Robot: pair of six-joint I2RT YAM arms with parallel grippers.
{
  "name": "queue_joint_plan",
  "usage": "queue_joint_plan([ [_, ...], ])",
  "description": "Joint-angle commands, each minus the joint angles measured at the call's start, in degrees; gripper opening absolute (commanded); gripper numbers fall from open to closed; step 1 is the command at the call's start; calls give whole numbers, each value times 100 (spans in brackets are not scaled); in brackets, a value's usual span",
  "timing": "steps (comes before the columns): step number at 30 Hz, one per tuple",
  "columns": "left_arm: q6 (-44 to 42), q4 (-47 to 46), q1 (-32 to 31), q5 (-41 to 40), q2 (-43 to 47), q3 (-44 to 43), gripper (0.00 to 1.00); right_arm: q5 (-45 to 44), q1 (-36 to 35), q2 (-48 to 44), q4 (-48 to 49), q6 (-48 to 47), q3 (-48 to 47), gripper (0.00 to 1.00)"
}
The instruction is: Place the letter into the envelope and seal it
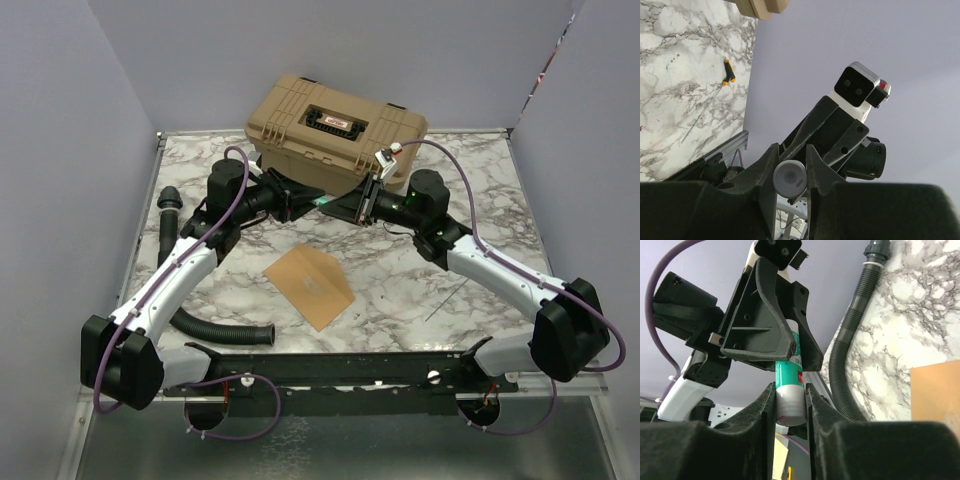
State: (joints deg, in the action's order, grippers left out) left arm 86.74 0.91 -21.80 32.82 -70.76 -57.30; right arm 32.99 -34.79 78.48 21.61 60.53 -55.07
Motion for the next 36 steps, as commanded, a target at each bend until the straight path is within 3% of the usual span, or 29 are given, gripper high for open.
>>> queue_joint_plan([
  [1,118,-72,23,-114,131,40,0,175,53,-236,290,51,165,6],
  [2,111,-72,26,-117,133,49,0,235,92,-267,308,-5,207,1],
  [8,75,-65,163,-103,62,-75,0,1566,451,-425,565,-1506,358,0],
  [14,5,-71,459,-55,-51,-160,0,2208,828,-626,-436,-2798,179,0],
  [17,-160,-70,576,55,-160,-256,0,1990,842,-625,-1390,-3563,-92,0],
  [23,-831,115,582,3,-304,-410,0,125,842,-190,-3799,-4323,-948,0],
  [26,-1405,591,582,-282,-287,-452,0,-1339,842,97,-5298,-4412,-1416,0],
  [29,-1702,752,586,-503,-218,-310,0,-2129,842,272,-6515,-4364,-1596,0],
  [36,-2055,832,581,-794,-192,27,0,-2874,842,598,-7118,-3808,-894,0],
])
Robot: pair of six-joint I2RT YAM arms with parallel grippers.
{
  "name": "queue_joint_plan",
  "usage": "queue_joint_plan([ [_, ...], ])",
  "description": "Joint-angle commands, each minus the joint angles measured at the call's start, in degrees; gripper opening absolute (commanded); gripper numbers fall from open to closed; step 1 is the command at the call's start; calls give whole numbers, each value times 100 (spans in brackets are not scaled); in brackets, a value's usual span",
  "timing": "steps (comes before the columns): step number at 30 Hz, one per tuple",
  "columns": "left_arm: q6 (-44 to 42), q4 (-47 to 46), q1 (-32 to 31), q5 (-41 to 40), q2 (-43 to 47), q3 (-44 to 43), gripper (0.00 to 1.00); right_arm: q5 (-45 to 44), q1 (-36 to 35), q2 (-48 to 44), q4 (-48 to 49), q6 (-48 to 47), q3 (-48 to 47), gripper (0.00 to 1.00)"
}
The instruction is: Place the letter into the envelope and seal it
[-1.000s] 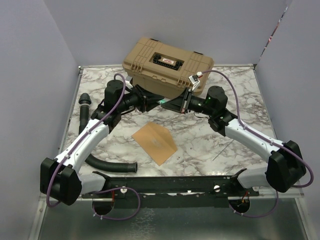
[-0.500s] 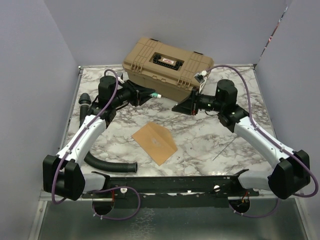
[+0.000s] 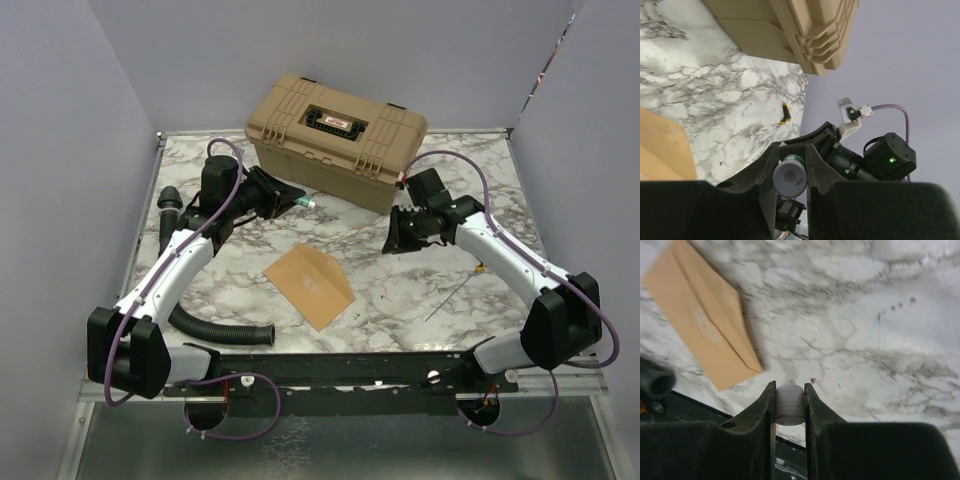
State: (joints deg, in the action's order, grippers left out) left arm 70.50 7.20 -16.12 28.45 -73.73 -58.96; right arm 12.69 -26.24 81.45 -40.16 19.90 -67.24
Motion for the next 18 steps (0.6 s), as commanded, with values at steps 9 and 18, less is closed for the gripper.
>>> queue_joint_plan([
  [9,-557,284,12,-437,114,298,0,-1690,-13,1186,-630,335,528,8],
  [18,-687,342,12,-423,-141,149,0,-1489,-12,1574,-523,355,730,15],
])
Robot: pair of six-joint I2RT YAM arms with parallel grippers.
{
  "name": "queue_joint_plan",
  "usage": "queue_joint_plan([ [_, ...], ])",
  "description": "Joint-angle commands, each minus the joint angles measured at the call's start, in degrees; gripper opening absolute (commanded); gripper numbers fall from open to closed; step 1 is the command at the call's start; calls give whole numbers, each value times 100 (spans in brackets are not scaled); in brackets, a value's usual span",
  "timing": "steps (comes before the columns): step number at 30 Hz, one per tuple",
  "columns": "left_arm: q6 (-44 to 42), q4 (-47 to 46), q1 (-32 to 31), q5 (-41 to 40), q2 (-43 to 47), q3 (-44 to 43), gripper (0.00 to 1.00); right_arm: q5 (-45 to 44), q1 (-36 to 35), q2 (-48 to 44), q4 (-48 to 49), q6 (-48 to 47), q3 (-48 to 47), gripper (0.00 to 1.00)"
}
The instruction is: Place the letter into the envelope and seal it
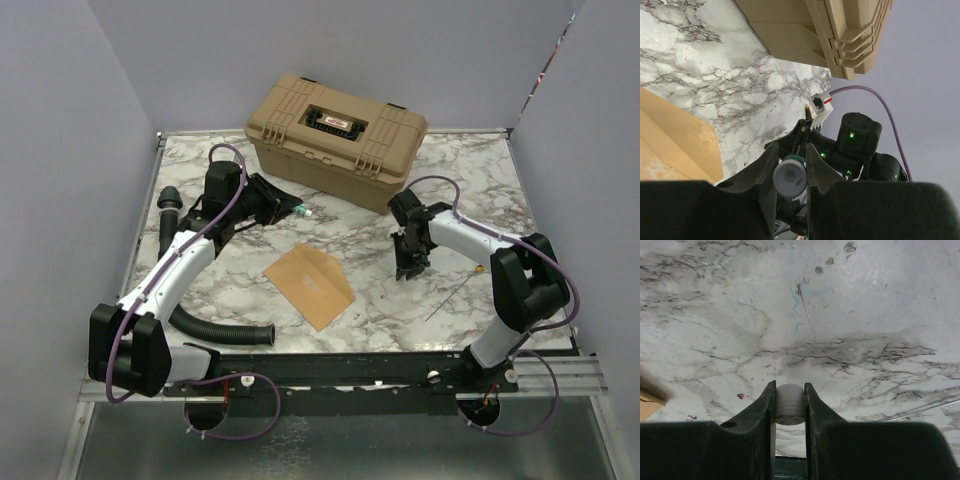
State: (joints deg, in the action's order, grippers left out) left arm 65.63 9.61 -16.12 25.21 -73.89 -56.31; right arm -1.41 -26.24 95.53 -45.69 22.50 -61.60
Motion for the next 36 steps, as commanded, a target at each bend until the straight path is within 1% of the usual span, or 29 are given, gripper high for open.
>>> queue_joint_plan([
  [1,-226,103,12,-96,-152,-124,0,-52,-9,160,34,116,200,15],
  [7,-305,128,12,-35,-325,-119,0,106,-12,300,15,158,306,20],
  [12,-341,126,21,-36,-349,-115,0,263,-8,438,-17,106,302,29],
  [15,-357,130,21,-25,-363,-118,0,233,-12,481,-21,82,328,37],
  [19,-375,138,21,-16,-339,-87,0,237,-8,406,-6,92,377,45],
  [25,-433,149,20,5,-277,-38,0,179,-8,219,-137,113,260,50],
  [28,-502,156,21,42,-229,5,0,168,-13,-79,-332,191,109,55],
  [29,-533,151,20,72,-204,14,0,26,-13,-223,-428,259,22,56],
  [30,-572,153,19,105,-183,15,0,-27,-13,-389,-526,321,-94,57],
  [33,-705,170,14,213,-108,-37,0,-22,-13,-1074,-582,393,-436,63],
  [34,-761,165,13,283,-92,-70,0,21,-12,-1279,-534,316,-555,64],
  [36,-900,169,12,431,-91,-134,0,454,-11,-1624,-287,-25,-715,64],
])
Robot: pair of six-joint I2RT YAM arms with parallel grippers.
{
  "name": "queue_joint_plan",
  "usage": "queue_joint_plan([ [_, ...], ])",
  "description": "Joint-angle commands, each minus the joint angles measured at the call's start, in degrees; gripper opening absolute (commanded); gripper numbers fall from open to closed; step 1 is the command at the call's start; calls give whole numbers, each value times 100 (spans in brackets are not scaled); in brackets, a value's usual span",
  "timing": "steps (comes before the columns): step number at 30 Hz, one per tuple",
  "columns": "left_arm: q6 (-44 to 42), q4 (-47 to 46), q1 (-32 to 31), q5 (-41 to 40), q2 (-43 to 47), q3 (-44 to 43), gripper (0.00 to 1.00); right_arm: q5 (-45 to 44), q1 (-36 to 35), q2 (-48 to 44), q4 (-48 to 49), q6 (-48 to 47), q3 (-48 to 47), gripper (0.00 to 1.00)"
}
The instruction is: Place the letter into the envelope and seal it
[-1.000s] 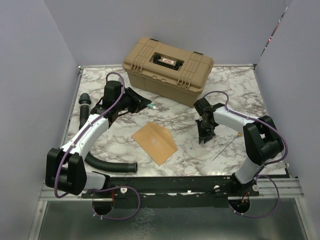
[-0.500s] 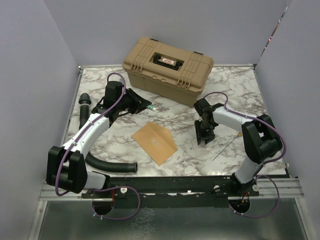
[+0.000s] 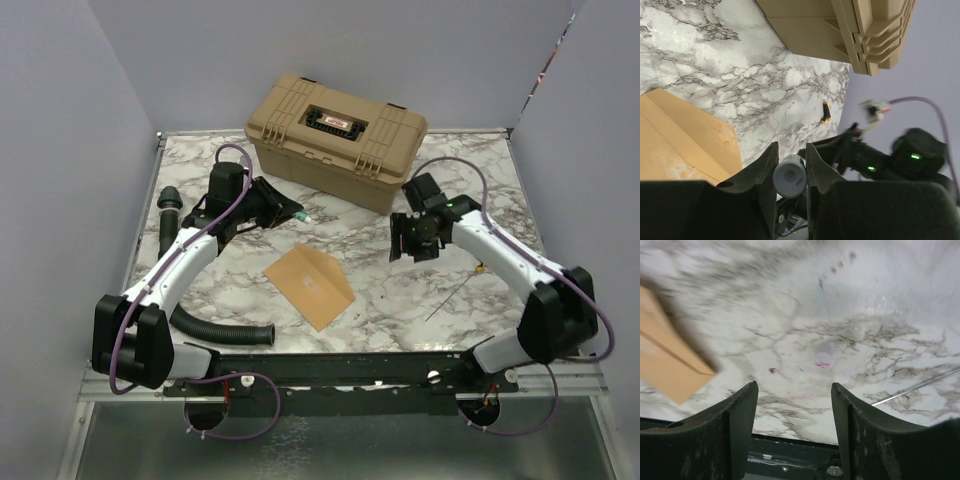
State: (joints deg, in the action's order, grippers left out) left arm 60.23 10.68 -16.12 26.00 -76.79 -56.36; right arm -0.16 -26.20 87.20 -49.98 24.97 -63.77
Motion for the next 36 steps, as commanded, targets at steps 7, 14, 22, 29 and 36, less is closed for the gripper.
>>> queue_joint_plan([
  [7,-919,59,-229,965,90,-389,0,2849,-363,-1831,2628,-756,-110,68],
  [14,-1169,10,-557,1482,-57,-590,0,3466,-555,-1525,4347,-873,-97,72],
  [22,-1178,-51,-709,1760,-188,-826,0,3485,-990,-881,3974,-1552,-522,71],
  [29,-1145,-82,-732,1843,-281,-1053,0,3674,-1089,-582,3785,-1792,-684,56],
  [36,-1015,-196,-835,1837,-377,-1244,0,3449,-1088,-509,3861,-1685,-698,19],
])
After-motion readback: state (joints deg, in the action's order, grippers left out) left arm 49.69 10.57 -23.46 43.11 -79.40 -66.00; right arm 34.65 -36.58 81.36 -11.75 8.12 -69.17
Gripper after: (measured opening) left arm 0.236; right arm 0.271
